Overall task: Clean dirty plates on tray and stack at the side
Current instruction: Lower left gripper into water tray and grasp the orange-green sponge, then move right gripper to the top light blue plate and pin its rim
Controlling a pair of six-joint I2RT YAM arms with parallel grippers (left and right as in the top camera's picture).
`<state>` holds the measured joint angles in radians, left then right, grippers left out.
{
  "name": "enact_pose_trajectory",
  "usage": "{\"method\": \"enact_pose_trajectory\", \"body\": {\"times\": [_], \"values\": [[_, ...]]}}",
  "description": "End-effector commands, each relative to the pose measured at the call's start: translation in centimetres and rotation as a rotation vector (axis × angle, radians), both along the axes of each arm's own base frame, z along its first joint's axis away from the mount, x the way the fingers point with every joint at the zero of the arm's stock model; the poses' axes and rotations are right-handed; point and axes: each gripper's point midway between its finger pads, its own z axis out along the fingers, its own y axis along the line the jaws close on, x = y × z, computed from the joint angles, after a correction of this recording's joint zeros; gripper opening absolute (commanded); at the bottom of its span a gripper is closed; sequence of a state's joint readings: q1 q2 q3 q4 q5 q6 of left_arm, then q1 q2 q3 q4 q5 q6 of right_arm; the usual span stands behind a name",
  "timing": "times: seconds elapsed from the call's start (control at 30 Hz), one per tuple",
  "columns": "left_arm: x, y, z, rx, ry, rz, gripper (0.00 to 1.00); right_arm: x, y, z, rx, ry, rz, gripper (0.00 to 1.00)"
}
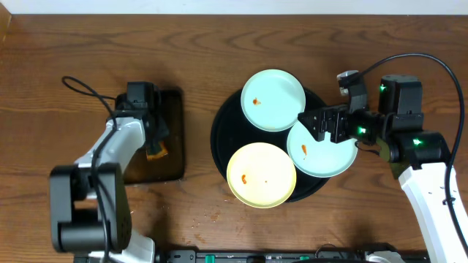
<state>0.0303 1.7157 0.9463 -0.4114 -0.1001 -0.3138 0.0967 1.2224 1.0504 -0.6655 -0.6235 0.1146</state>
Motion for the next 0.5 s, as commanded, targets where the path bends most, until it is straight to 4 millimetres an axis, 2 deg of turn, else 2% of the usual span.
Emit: {"method": "enact_pose_trajectory", "body": {"times": [0.0, 0.13, 0.23, 0.33, 0.37, 0.47], "values": [[0.2, -0.1, 4.4, -0.004, -0.108, -0.006, 0.07, 0.0, -0.2, -0.5, -0.054, 0.02, -0.026, 0.89], [-0.8, -0.1, 8.1, -0.002, -0.177, -0.006, 0.07, -0.6, -0.2, -3.2, -0.171, 0.092, -0.041, 0.87], [-1.4, -0.1, 9.1, -0.001, -0.188, -0.006, 0.07, -1.5, 1.0, -5.2, -0.216, 0.162, 0.003, 0.85], [-2.0, -0.1, 9.0, -0.002, -0.167, -0.006, 0.07, -2.3, 2.2, -7.1, -0.232, 0.243, 0.033, 0.82], [-2.2, -0.1, 8.4, -0.002, -0.148, -0.006, 0.07, -2.5, 2.6, -8.5, -0.253, 0.287, 0.047, 0.78], [-2.2, -0.1, 7.2, -0.003, -0.118, -0.006, 0.08, -2.3, 2.5, -10.4, -0.283, 0.351, 0.018, 0.71]]}}
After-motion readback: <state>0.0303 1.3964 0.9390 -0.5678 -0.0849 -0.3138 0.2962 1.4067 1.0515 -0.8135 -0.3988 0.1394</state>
